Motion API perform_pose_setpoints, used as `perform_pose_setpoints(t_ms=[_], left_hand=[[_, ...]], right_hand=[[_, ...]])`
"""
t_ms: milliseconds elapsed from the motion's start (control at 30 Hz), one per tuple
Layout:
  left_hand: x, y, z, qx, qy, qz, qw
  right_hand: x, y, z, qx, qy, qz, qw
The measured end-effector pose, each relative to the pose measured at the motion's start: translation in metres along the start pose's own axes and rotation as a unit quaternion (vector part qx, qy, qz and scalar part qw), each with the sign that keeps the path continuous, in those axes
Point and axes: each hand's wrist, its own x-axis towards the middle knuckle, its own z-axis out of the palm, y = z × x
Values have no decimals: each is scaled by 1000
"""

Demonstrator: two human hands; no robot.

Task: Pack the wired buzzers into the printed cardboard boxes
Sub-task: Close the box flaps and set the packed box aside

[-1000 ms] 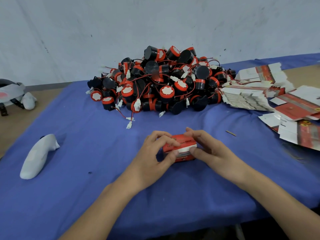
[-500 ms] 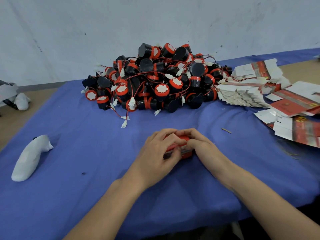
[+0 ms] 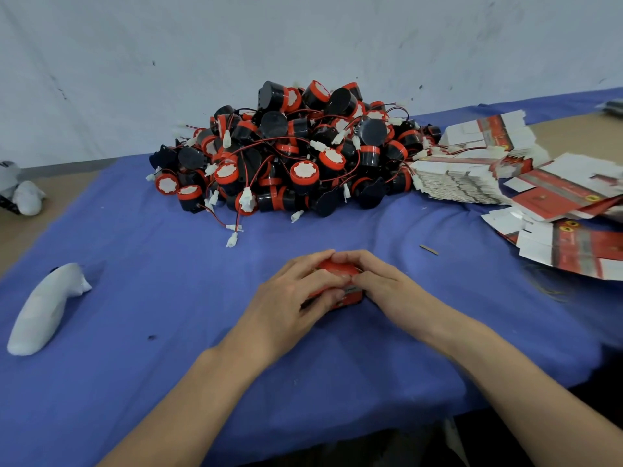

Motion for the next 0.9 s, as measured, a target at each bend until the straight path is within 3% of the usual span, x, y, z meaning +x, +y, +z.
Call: perform_pose_setpoints(t_ms=[233, 400, 533, 633, 700, 800, 900], left_hand=[[-5, -7, -7, -19, -53, -35, 998], [-6, 0, -8, -30, -50, -48, 997], [2, 15, -15, -123, 49, -102, 986], [11, 32, -21, -190, 86, -86, 974], [16, 43, -19, -236, 94, -117, 960], [29, 56, -13, -306, 117, -184, 927], [42, 66, -11, -356, 147, -191, 903]], right_hand=[[-1, -4, 0, -17, -4, 8, 1000], [-8, -10, 6, -29, 15, 17, 999], [-7, -16, 14, 25, 60, 17, 998], [-6, -22, 24, 214, 81, 17, 973], [-5, -27, 31, 280, 96, 1, 955], [-2, -39, 32, 237, 167, -44, 956], [-1, -47, 28, 153, 219, -98, 959]])
